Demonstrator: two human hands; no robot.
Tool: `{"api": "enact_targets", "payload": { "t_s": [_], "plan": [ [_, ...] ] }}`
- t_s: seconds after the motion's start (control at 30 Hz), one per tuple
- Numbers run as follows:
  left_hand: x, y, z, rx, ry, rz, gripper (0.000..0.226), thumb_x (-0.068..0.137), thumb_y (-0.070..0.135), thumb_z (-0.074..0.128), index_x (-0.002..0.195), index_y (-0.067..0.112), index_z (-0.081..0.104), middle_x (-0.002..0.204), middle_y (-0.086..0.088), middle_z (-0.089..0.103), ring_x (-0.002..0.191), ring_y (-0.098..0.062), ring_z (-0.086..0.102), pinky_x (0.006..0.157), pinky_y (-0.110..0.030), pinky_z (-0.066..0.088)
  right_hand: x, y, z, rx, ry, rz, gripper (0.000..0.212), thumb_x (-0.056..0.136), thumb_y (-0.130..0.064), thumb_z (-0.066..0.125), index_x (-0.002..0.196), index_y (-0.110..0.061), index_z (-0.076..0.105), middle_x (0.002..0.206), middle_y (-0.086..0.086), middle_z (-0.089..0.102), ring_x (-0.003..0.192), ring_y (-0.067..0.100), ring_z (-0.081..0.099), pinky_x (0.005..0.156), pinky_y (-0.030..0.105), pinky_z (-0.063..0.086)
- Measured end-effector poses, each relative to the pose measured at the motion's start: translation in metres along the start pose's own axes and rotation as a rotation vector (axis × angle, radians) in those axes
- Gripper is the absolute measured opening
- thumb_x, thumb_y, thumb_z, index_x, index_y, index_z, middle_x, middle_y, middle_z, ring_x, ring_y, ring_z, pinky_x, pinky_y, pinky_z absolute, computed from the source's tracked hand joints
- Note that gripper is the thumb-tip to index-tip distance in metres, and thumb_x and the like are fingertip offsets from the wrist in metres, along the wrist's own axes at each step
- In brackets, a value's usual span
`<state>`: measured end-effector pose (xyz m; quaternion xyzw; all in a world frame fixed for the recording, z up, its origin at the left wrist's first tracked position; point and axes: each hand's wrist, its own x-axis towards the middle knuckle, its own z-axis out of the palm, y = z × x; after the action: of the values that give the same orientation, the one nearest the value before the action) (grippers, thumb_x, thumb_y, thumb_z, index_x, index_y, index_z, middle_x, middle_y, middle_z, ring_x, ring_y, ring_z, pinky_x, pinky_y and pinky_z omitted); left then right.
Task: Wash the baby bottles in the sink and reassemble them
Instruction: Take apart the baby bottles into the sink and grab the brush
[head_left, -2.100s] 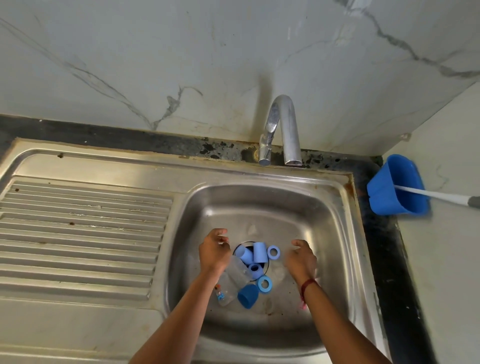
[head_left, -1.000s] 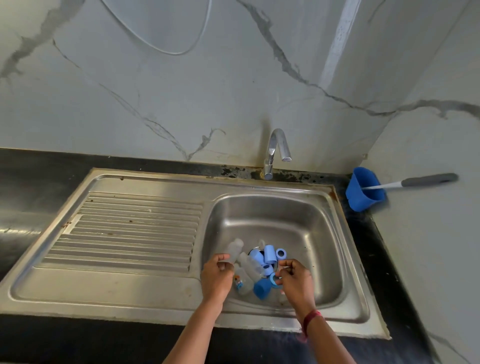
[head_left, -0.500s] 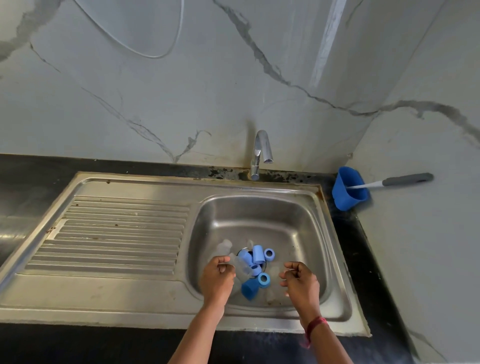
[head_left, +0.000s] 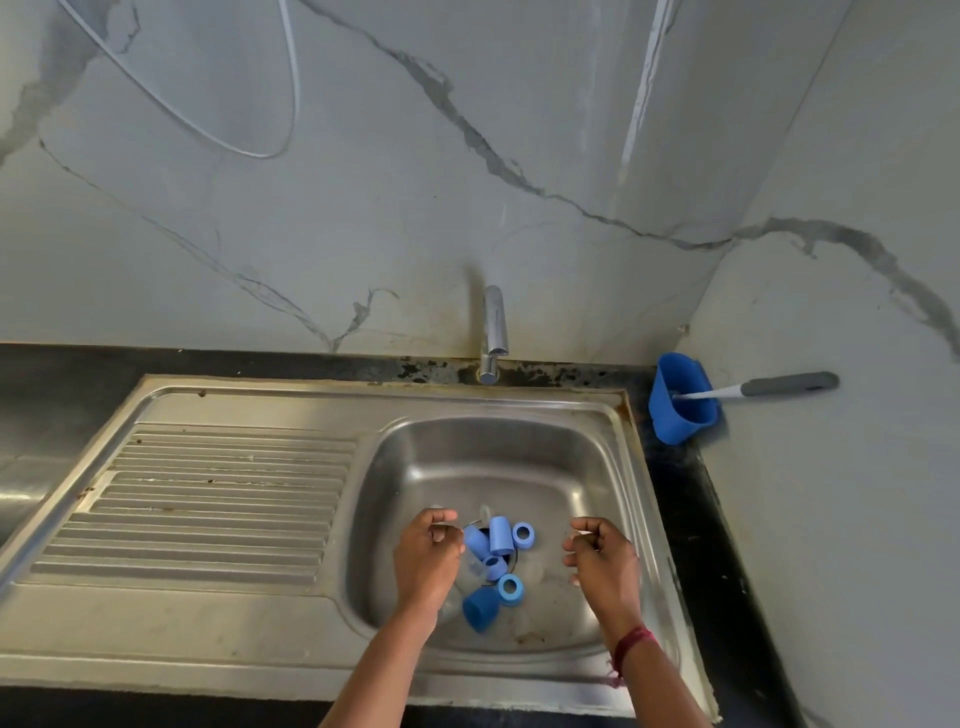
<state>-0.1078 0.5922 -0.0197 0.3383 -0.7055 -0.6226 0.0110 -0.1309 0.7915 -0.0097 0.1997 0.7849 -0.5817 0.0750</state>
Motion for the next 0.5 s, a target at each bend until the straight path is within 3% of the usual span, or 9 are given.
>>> {"api": "enact_targets", "payload": {
  "t_s": [0.17,0.5],
  "plan": [
    [-0.001,0.012,-0.003,-0.041,0.054,0.022,0.023,0.082,0.004,0.063,0.091,0.024,0.070,0.073,-0.004,0.072,0.070,-0.018,0.066,0.078,-0.047,0.058,0.003,-0.009,0.006,-0.016,-0.047,-0.024,0.024,0.093,-0.004,0.050,0.096,-0.023,0.064,0.086,0.001,0.071,0.071,0.014,0.069,0.066,0.038,0.057],
    [0.019,0.034,-0.023,-0.054,0.031,0.068,0.021,0.085,0.000,0.061,0.090,0.019,0.068,0.071,-0.006,0.071,0.067,-0.018,0.066,0.071,-0.040,0.057,0.014,-0.027,0.035,-0.051,-0.058,-0.069,0.021,0.091,-0.005,0.054,0.094,-0.023,0.065,0.086,0.002,0.071,0.079,0.019,0.069,0.072,0.038,0.058]
  ]
}}
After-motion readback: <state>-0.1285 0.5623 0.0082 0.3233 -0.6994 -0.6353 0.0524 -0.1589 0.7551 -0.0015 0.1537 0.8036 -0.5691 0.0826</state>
